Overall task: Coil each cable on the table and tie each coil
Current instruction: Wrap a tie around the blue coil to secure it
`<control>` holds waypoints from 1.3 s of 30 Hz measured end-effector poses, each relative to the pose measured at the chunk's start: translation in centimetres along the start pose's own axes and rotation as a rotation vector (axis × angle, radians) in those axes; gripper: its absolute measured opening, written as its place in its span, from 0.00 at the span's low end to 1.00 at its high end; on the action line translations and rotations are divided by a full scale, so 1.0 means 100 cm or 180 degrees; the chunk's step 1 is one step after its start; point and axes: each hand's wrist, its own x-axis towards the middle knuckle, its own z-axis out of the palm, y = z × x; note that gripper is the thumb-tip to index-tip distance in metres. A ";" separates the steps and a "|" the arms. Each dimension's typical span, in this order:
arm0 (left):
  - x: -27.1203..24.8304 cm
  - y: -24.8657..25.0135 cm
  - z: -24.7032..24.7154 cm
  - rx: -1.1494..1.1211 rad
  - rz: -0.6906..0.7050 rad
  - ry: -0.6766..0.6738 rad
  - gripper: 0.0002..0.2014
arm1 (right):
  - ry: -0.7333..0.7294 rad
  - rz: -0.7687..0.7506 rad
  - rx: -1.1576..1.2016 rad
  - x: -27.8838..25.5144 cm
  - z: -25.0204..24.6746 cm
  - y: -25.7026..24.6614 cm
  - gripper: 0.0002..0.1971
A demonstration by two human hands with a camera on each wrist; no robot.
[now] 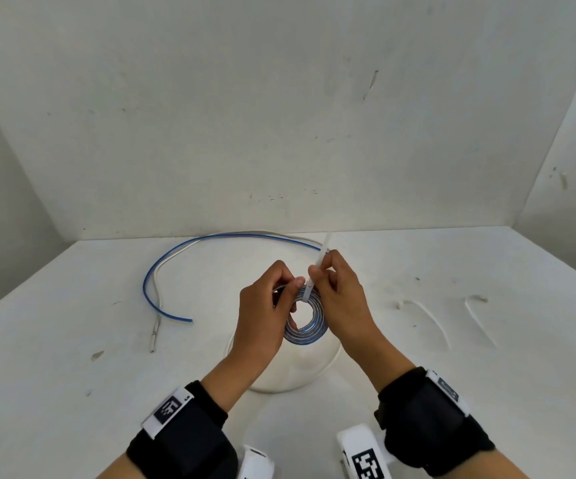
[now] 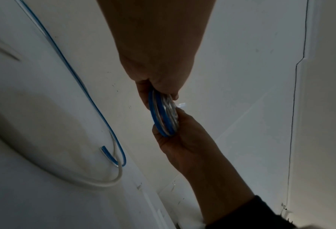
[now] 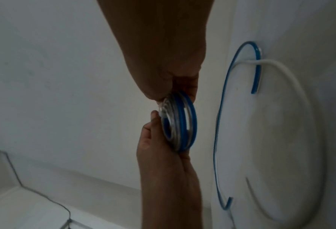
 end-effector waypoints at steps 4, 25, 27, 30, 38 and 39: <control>0.001 -0.007 -0.002 0.0022 -0.0112 0.0170 0.12 | -0.0640 0.0730 0.0632 0.002 -0.010 -0.008 0.12; 0.018 -0.028 -0.025 -0.2146 -0.2068 -0.0482 0.10 | -0.0603 0.0989 0.1187 -0.004 -0.022 0.016 0.09; 0.018 -0.027 -0.022 -0.1896 -0.1930 -0.0397 0.10 | -0.0657 0.1045 0.1310 -0.007 -0.017 0.020 0.16; 0.016 -0.027 -0.015 -0.1794 -0.1898 -0.0351 0.08 | -0.0482 0.1066 0.1390 -0.010 -0.010 0.025 0.21; 0.011 -0.036 -0.002 -0.1490 -0.1979 -0.0001 0.10 | -0.0110 0.1056 0.0827 -0.009 -0.001 0.035 0.20; 0.011 -0.036 -0.001 -0.1493 -0.1966 0.0039 0.10 | -0.0134 0.1010 0.0715 -0.009 0.000 0.035 0.21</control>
